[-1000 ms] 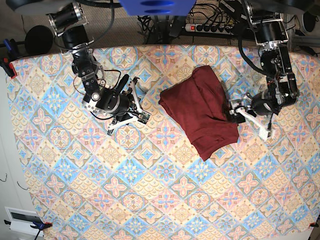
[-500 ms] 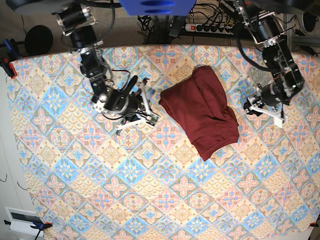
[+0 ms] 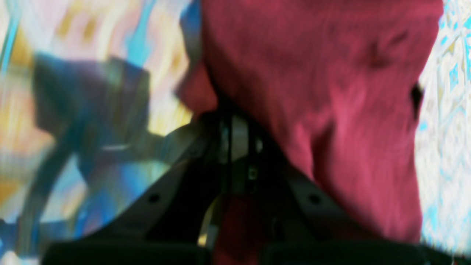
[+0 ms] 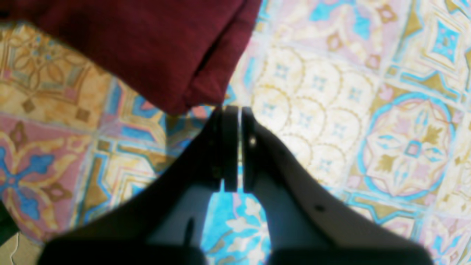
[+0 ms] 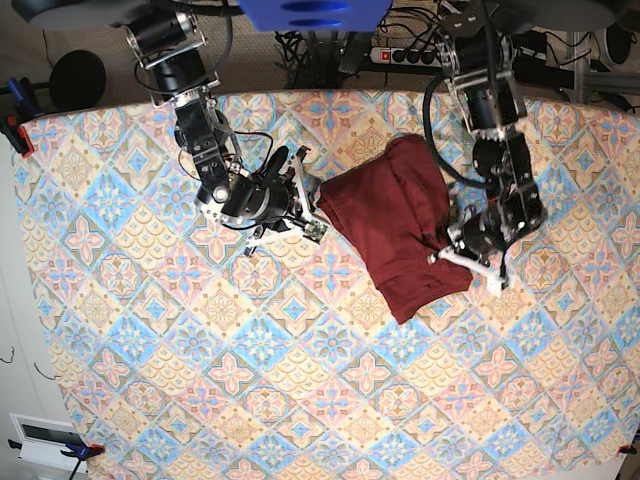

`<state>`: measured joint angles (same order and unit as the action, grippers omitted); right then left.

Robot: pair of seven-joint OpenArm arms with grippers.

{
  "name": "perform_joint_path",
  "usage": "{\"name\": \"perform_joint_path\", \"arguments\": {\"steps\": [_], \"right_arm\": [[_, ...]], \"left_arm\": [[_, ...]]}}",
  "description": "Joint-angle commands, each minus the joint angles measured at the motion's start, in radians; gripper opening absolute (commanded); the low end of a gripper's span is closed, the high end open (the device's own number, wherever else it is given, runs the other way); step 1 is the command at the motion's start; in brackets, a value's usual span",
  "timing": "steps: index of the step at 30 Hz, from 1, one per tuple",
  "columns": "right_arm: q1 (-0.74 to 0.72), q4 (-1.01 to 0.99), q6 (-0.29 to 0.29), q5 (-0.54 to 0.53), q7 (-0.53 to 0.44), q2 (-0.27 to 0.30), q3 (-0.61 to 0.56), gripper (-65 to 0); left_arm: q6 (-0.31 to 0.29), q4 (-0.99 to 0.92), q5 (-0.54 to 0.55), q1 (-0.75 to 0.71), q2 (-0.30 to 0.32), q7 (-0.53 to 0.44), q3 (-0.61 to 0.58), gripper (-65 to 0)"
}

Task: Layout the t-shirt on the table in an organized manner, then fold the t-shirt properly
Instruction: 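Press the folded bundle with both grippers to flatten it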

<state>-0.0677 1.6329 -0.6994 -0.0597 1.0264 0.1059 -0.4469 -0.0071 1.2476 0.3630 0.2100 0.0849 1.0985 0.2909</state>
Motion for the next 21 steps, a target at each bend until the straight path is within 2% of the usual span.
{"name": "perform_joint_path", "arguments": {"steps": [1,8,11,17,21], "right_arm": [[-0.021,0.040,0.001,-0.010,-0.013,0.001,0.004,-63.9],[-0.011,0.158,0.001,-0.013,-0.013,0.005,0.007,-63.9],[0.016,0.197,0.001,-0.013,-0.016,0.005,0.009,-63.9],[0.016,0.244,0.001,-0.013,-0.019,0.005,0.000,-63.9],[0.015,0.258,0.001,-0.015,-0.021,0.005,-0.054,-63.9]], "left_arm": [[0.005,-0.041,-0.015,0.018,-0.003,-0.021,-0.015,-65.0],[0.005,-0.292,-0.011,0.136,-0.020,-0.180,-0.121,-65.0],[0.005,-0.308,-0.011,0.151,-0.029,-0.205,-0.144,-65.0],[0.005,-0.214,-0.009,0.151,-0.024,-0.185,-0.140,-65.0],[0.005,-0.024,-0.008,0.059,-0.004,-0.083,-0.054,-65.0]]}}
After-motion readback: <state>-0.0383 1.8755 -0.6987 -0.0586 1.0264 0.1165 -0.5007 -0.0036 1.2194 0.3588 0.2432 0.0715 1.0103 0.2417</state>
